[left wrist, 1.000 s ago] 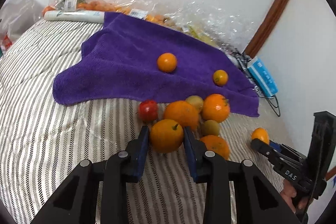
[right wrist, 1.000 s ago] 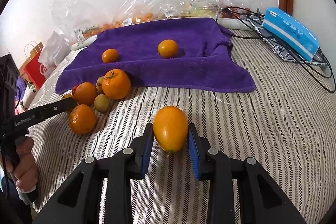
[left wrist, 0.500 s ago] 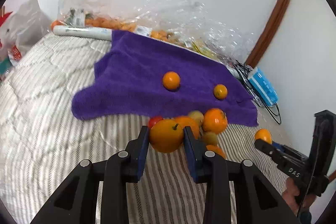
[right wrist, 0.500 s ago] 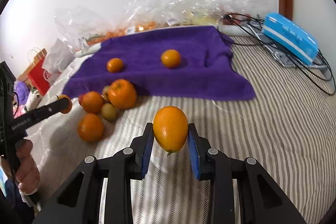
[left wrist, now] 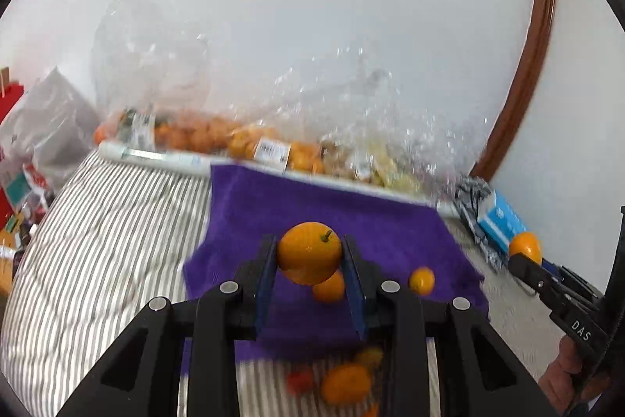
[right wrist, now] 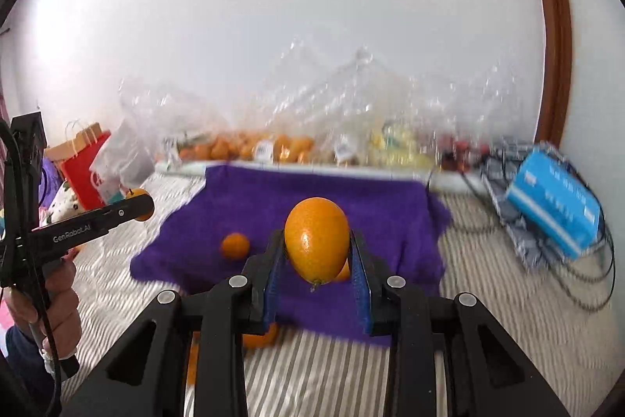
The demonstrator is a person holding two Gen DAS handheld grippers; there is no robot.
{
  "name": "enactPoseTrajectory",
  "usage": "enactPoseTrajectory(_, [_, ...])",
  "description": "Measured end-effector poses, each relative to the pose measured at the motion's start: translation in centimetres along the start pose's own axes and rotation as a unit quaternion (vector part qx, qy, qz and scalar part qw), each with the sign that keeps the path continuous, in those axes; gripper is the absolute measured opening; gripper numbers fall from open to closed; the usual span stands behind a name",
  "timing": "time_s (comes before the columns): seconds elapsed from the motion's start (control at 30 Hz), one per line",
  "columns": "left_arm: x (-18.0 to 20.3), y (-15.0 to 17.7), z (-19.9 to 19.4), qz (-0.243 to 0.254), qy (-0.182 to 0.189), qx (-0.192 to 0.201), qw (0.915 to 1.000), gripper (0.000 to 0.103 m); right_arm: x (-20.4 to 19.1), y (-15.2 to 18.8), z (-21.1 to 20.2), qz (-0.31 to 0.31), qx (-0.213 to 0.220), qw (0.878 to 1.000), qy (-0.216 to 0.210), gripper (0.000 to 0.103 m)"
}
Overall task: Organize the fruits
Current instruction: 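Lift both held oranges and carry them over the purple towel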
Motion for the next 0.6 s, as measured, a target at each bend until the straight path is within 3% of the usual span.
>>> enactPoseTrajectory(0.2, [0.7, -0.6, 3.3, 0.011, 0.003, -0.003, 0.9999, 0.031, 0.3, -1.9, 2.7, 0.006, 0.002, 1.0, -0.007, 0.032])
enactPoseTrajectory(0.43, [-0.8, 1.8, 5.4, 0.003, 0.007, -0.023, 0.9997, 0.031, 1.1, 1.0, 6.5, 0.032, -0.014, 0.999, -0.033, 0.032])
enactPoseTrajectory(0.5, [-1.3, 1.9, 5.6, 0.001, -0.001, -0.023, 0.9997, 0.031, 1.5, 1.6, 7.1, 0.028, -0.029, 0.999, -0.022, 0.032])
enactPoseTrajectory(0.6, [-1.7, 2.1, 6.0, -0.006, -0.003, -0.024, 0.9997, 0.031, 2.5, 1.6, 6.9, 0.015, -0.017, 1.0, -0.001, 0.032])
Point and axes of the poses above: each gripper's, at about its wrist camera, not at the fingertips, and z roughly the way its jaws point, x to its right, y to its underside, the point moved 10 cm from there along z, roughly the way its jaws point, and after that the axes turned 4 degrees about x, right-handed, at the moved point
